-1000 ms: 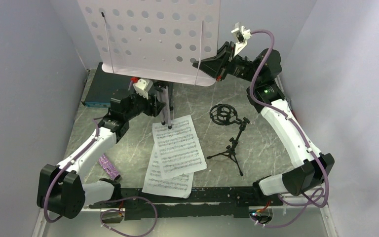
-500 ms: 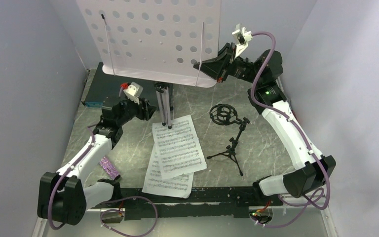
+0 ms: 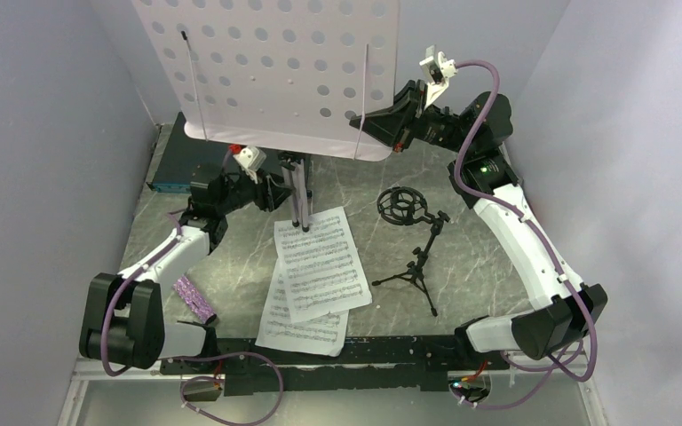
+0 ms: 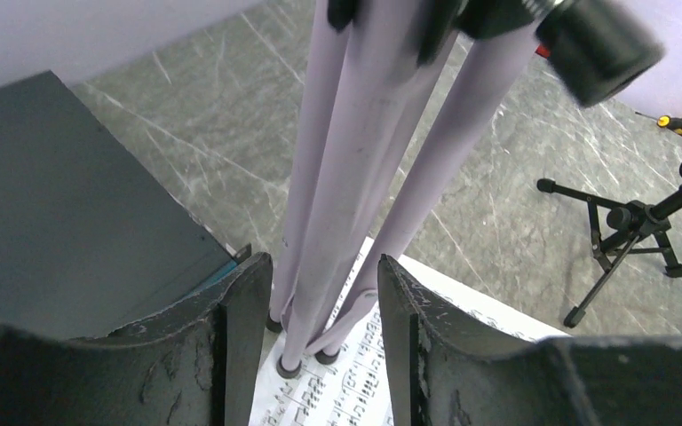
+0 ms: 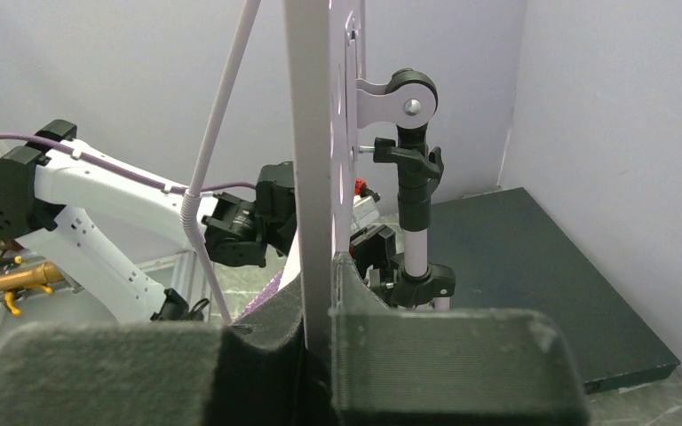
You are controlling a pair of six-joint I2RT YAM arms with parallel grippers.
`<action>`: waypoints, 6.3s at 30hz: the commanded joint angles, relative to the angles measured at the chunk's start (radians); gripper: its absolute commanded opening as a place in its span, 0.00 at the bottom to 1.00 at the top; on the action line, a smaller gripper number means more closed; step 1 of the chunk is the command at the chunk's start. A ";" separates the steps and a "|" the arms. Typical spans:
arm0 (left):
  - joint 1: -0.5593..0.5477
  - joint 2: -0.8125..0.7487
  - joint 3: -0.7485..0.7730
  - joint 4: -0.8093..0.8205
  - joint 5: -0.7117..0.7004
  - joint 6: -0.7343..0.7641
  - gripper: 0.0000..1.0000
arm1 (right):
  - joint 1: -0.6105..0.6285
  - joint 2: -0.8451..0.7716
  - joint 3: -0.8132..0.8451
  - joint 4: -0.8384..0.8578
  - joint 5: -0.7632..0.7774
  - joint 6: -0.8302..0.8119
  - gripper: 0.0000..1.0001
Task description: Set up the instrument practice props
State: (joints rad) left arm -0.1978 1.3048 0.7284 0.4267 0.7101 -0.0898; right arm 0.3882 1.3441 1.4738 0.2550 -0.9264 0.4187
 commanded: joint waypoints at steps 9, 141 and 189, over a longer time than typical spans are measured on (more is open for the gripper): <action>0.001 0.028 0.038 0.124 0.076 0.037 0.33 | 0.003 -0.035 0.015 0.037 -0.022 0.027 0.00; -0.035 -0.239 -0.074 0.238 -0.185 -0.137 0.85 | 0.021 -0.078 0.140 -0.203 0.062 -0.242 0.00; -0.055 -0.057 -0.178 0.479 -0.046 0.061 0.03 | 0.022 -0.120 0.057 -0.138 0.109 -0.217 0.59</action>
State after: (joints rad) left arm -0.2344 1.2835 0.5369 0.9142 0.6334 -0.0994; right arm 0.4084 1.2831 1.5352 0.0216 -0.8646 0.2138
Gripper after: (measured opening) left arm 0.098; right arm 0.507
